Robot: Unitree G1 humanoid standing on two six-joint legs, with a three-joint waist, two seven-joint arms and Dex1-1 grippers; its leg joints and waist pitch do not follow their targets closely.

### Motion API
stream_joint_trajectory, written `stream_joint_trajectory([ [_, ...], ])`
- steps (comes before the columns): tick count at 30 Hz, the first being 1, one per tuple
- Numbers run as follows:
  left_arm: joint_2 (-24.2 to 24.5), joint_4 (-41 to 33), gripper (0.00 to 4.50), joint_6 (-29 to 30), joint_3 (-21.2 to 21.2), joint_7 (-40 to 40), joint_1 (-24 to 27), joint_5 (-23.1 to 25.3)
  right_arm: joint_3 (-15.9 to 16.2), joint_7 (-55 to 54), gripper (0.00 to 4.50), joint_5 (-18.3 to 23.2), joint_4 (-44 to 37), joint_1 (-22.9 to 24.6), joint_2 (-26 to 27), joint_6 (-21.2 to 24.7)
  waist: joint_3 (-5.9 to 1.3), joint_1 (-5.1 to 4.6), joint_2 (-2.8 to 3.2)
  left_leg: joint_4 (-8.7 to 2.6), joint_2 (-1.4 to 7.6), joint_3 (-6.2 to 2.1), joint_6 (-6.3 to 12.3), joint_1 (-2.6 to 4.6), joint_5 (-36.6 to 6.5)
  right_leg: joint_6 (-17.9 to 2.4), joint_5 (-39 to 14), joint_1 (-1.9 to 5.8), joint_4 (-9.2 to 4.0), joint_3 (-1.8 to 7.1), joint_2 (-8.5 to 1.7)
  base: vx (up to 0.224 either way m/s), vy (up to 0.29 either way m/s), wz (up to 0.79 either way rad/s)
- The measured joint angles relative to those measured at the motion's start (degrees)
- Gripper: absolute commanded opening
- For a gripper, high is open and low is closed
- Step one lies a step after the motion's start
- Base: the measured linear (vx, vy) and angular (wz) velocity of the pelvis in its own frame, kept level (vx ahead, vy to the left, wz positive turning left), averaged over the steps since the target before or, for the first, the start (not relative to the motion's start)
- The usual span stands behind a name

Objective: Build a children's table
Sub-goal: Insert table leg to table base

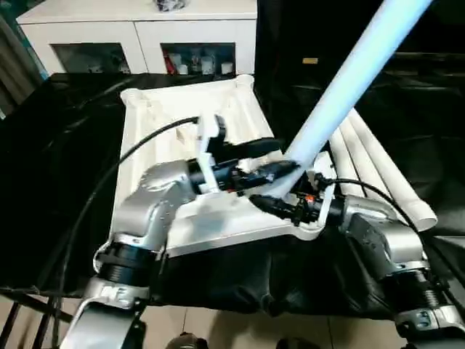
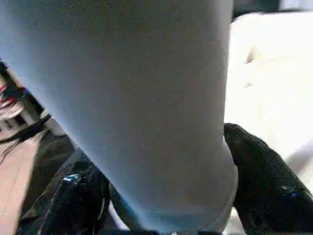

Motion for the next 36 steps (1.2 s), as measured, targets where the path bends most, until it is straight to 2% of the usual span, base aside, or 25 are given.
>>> stream_joint_trajectory([
  [6, 0.8, -2.1, 3.23, 1.5, -1.4, -1.0, 1.3, -0.4, 2.1, 2.4, 2.85, 0.0, -1.1, 0.2, -1.2, 0.9, -0.19, -0.03, -0.43, 0.01, 0.0, -0.05, -0.01, 0.06, 0.0, 0.0, 0.0, 0.11, 0.02, -0.03, 0.01, 0.0, 0.0, 0.0],
  [9, -0.1, -1.8, 2.88, 1.6, -1.2, 0.2, 1.5, -0.3, 2.1, 2.7, 2.85, 0.1, -1.7, 0.3, -1.5, 1.6, -0.18, -0.14, -0.51, 0.08, 0.0, -0.06, -0.04, 0.12, 0.0, 0.0, 0.0, 0.29, -0.04, -0.01, 0.0, 0.0, 0.0, 0.0],
  [11, -1.0, -2.0, 2.85, 2.7, -0.6, 0.3, 1.5, -2.2, 2.1, 2.7, 2.85, 0.2, -2.1, 0.3, -1.6, 2.3, -0.18, -0.28, -0.52, 0.14, -0.01, -0.07, -0.07, 0.12, 0.0, 0.0, 0.0, 0.35, -0.06, -0.01, -0.01, 0.0, 0.0, 0.0],
  [14, -1.4, -3.3, 2.46, 4.0, -0.1, 0.5, 1.5, -4.1, 2.3, 2.7, 2.85, 0.2, -2.4, 0.3, -1.7, 2.4, -0.18, -0.36, -0.54, 0.17, -0.01, -0.09, -0.06, 0.12, 0.0, 0.0, 0.0, 0.36, -0.04, -0.01, 0.0, 0.0, 0.0, 0.0],
  [18, -1.2, -4.0, 2.4, 4.5, 0.1, 0.6, 1.9, -4.8, 2.3, 3.1, 2.85, 0.8, -3.6, 1.5, -2.2, 3.1, -0.18, -0.41, -0.54, 0.17, -0.01, -0.17, -0.04, 0.13, 0.0, 0.0, 0.0, 0.39, -0.03, -0.05, 0.0, 0.0, 0.0, 0.0],
  [19, -1.3, -4.0, 2.19, 4.6, 0.1, 0.6, 2.2, -5.0, 2.3, 3.2, 2.85, 0.8, -3.7, 1.7, -2.2, 3.2, -0.16, -0.43, -0.57, 0.17, -0.01, -0.17, -0.04, 0.11, 0.0, 0.0, 0.0, 0.37, -0.03, -0.05, 0.0, 0.0, 0.0, 0.0],
  [32, -1.4, -5.2, 2.06, 5.5, 1.5, 2.7, 3.1, -5.5, 2.4, 3.2, 2.81, 0.9, -3.8, 1.6, -1.6, 3.6, -0.16, -0.48, -0.67, 0.21, -0.02, -0.2, -0.04, 0.11, 0.0, 0.0, 0.0, 0.41, -0.03, -0.06, 0.0, 0.0, 0.0, 0.0],
  [34, -1.9, -5.2, 2.06, 5.4, 2.6, 3.9, 3.1, -5.7, 2.1, 1.9, 3.51, 0.9, -3.8, 1.3, -0.7, 3.6, -0.16, -0.56, -0.67, 0.21, -0.02, -0.2, -0.04, 0.11, 0.0, 0.0, 0.0, 0.4, -0.02, -0.06, 0.0, 0.0, 0.0, 0.0],
  [36, -2.4, -5.2, 2.06, 5.6, 3.6, 5.9, 3.1, -6.1, 1.6, -0.2, 3.53, 0.9, -3.8, 0.7, 0.4, 3.5, -0.16, -0.68, -0.67, 0.21, -0.02, -0.21, -0.06, 0.13, 0.0, 0.0, 0.0, 0.4, 0.0, -0.06, 0.01, 0.0, 0.0, 0.0],
])
